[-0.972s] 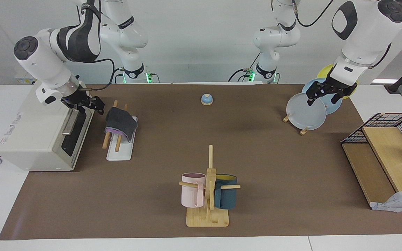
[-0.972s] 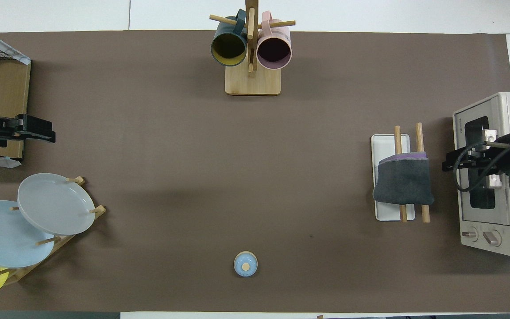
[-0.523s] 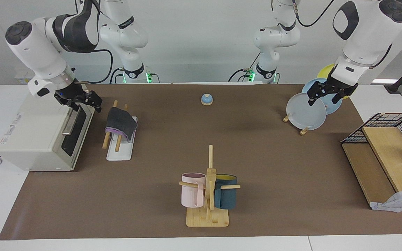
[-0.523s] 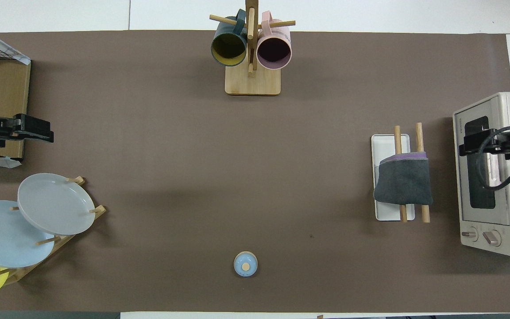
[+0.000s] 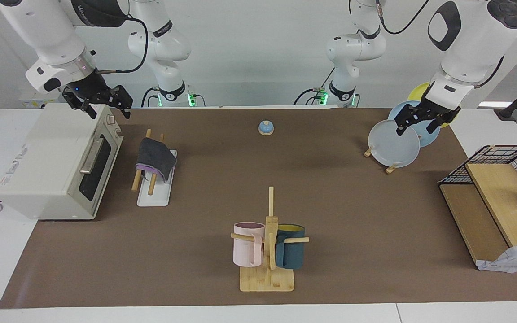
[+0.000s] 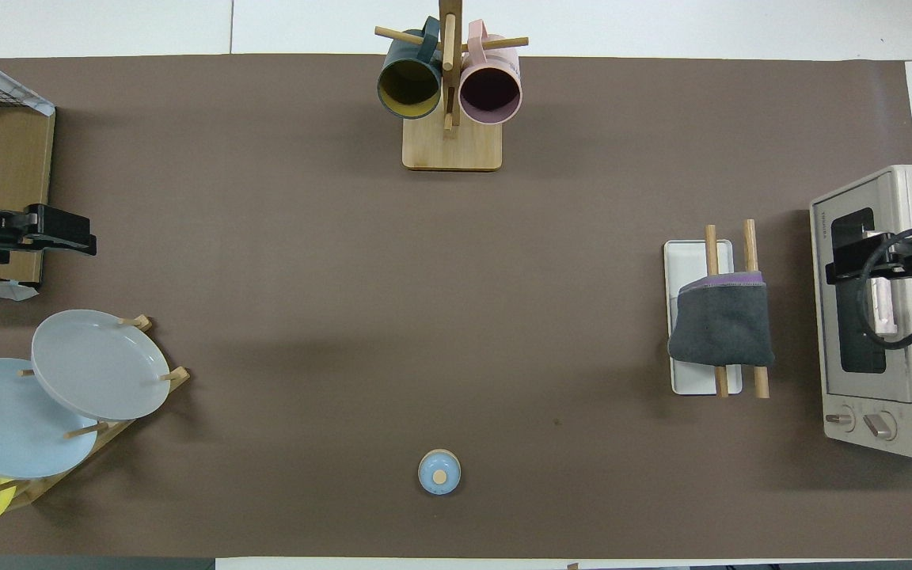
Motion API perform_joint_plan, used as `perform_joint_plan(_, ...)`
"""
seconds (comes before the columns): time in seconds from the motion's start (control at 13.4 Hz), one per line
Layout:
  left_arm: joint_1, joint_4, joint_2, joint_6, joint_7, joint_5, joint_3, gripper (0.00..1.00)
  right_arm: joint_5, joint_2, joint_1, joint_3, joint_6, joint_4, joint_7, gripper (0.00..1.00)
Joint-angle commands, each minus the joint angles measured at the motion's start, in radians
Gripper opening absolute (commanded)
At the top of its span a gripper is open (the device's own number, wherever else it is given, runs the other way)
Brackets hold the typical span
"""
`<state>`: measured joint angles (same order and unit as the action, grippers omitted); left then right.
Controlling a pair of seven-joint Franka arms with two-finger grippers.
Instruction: Fold towel and hang on rack
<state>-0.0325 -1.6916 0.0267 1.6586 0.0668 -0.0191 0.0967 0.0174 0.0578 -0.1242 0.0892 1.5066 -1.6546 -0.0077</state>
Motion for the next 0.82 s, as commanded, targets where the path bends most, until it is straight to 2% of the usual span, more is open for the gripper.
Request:
perform_joint_plan(0.0, -0.004, 0.003, 0.012, -0.013, -0.001, 0.014, 0.0, 1.0, -0.039, -0.024, 0.046, -0.022, -0.003, 0.045, 0.034, 1.0)
perform_joint_plan(0.3, -0.004, 0.003, 0.012, -0.013, -0.001, 0.014, 0.0, 1.0, -0.031, -0.038, 0.066, -0.068, -0.003, 0.049, 0.035, 1.0)
perform_joint_plan(0.45, -0.004, 0.003, 0.012, -0.013, -0.001, 0.014, 0.0, 1.0, -0.037, -0.065, 0.066, -0.069, -0.019, 0.085, 0.037, 1.0)
perform_joint_plan(0.75, -0.004, 0.003, 0.012, -0.013, -0.001, 0.014, 0.0, 1.0, -0.05, -0.096, 0.083, -0.071, -0.005, 0.095, 0.04, 1.0)
